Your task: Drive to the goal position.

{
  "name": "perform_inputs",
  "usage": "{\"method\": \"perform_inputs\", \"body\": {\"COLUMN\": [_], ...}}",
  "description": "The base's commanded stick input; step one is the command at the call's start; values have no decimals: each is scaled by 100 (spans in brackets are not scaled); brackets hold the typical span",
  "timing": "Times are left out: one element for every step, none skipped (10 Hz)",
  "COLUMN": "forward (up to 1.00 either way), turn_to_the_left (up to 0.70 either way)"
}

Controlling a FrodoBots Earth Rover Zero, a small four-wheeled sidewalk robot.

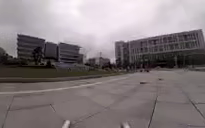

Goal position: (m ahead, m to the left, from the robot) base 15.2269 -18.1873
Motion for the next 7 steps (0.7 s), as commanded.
{"method": "perform_inputs", "body": {"forward": [0,0,0,0,0,0,0], "turn_to_the_left": [-76,-76,-76,-76,-76,-76,-76]}}
